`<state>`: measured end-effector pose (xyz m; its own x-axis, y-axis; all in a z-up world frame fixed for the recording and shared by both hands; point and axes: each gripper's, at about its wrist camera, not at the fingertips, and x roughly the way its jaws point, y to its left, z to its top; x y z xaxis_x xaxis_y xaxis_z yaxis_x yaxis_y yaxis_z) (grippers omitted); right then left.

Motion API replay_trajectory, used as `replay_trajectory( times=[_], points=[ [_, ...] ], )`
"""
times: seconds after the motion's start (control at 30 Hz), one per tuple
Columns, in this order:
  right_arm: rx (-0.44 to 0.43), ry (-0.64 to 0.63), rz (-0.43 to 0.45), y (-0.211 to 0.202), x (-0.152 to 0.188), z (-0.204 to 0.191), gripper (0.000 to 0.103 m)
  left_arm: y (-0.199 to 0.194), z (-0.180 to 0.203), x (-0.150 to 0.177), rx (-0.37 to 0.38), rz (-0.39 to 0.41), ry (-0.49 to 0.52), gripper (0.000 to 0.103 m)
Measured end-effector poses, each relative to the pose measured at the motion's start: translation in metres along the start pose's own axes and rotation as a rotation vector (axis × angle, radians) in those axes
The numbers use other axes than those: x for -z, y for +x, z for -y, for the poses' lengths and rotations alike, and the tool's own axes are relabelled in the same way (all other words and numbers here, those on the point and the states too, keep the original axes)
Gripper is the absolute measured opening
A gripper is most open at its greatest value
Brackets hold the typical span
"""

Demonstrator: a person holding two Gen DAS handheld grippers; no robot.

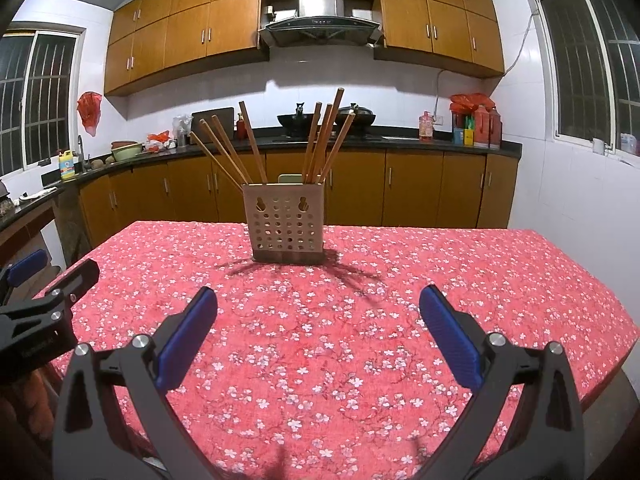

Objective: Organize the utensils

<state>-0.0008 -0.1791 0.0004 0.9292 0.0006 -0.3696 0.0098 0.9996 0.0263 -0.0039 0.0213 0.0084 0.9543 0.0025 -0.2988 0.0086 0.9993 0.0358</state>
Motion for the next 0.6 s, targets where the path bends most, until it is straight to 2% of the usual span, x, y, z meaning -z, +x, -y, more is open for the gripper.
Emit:
replay_trajectory(
  times=[0.6],
  points=[
    [0.004, 0.010, -0.016, 0.0025, 0.0007, 0.0020, 0.099, 0.0030, 0.0047, 0.0021, 0.006, -0.017, 0.000, 0.101]
  ],
)
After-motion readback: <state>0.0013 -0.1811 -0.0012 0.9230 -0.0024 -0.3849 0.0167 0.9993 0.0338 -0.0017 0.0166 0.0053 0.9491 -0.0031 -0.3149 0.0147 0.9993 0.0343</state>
